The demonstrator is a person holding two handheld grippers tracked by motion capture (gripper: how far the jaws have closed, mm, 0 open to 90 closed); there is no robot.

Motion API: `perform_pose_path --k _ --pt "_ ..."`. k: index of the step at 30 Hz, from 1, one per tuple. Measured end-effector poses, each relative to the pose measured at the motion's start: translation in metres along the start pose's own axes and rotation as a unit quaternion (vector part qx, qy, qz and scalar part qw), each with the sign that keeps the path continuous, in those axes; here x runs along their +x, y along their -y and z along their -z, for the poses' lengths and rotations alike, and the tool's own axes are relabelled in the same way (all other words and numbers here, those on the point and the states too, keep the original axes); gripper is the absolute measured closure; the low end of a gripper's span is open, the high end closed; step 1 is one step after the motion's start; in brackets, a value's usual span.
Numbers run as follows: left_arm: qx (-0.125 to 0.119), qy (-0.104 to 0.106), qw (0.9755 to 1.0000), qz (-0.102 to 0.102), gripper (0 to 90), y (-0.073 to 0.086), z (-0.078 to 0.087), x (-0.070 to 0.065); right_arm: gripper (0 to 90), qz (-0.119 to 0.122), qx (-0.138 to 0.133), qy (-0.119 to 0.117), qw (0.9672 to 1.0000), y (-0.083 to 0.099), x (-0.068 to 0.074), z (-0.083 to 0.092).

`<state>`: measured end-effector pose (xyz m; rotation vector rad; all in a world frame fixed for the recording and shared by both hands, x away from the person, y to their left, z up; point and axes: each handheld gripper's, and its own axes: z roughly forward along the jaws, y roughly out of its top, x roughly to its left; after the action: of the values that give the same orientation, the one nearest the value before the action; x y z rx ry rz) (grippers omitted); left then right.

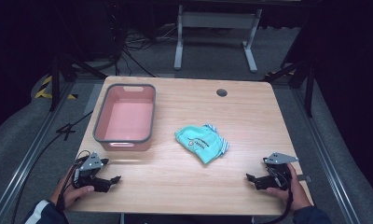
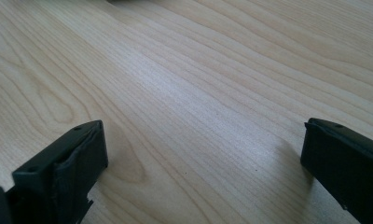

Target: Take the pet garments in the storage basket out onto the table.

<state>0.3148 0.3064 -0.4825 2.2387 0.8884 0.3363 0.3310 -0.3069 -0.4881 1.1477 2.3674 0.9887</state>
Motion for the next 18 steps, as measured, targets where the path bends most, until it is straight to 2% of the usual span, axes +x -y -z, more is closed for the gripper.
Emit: perform_pose_path --k 18 --pt "-0.001 0.0 1.0 0.001 14.7 0.0001 -0.0002 0.0 0.6 0.0 0.0 0.0 1.0 -0.0001 0.0 -0.0001"
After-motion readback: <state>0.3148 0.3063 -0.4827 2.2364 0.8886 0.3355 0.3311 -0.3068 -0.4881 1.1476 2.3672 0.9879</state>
